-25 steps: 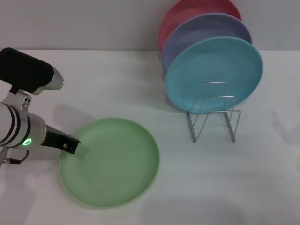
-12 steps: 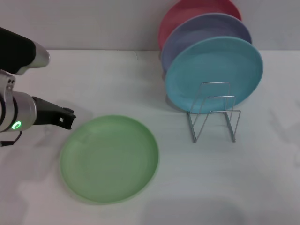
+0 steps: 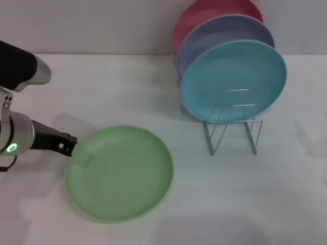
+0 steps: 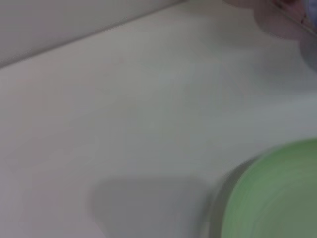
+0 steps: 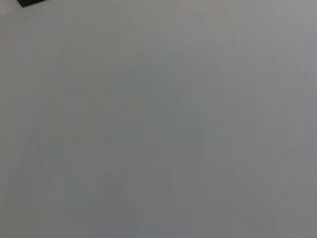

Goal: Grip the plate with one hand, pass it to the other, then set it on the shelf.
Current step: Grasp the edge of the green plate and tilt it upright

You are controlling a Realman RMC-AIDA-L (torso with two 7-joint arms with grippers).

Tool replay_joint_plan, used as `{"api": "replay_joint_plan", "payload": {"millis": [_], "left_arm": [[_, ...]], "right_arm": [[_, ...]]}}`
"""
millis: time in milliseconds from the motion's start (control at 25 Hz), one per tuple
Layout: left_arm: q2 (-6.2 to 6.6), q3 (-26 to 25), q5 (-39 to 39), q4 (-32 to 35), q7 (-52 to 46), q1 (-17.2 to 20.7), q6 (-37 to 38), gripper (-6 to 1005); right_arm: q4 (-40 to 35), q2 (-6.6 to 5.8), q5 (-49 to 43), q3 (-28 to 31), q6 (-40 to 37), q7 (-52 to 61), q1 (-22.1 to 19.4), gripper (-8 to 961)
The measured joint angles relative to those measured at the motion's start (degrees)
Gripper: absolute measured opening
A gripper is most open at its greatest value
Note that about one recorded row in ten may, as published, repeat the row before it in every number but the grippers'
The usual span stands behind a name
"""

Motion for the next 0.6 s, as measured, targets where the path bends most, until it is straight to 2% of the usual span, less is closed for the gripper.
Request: {"api": "replay_joint_plan", "payload": {"millis": [280,360,600], "left_arm": [[-0.05,0.06,1.66,-1.51,-1.72,-2.48,-3.82,60],[-0.15,0.34,3.62,-3.06,-2.84,-4.17,-4.68,243],[-0.25,0.59,4.3,-6.08,-4.21,-6.25,-4.55,515]], "right_arm": [[-0.53,-0.04,0.12,0.92,-0.15,-0.15,-1.06,810],[-0.8,-0.04,0.14,0.98,-0.19,-0.17,-1.04,810],[-1.01,-0.06,0.15,1.03,-0.25,-0.19,-0.75,810]]}}
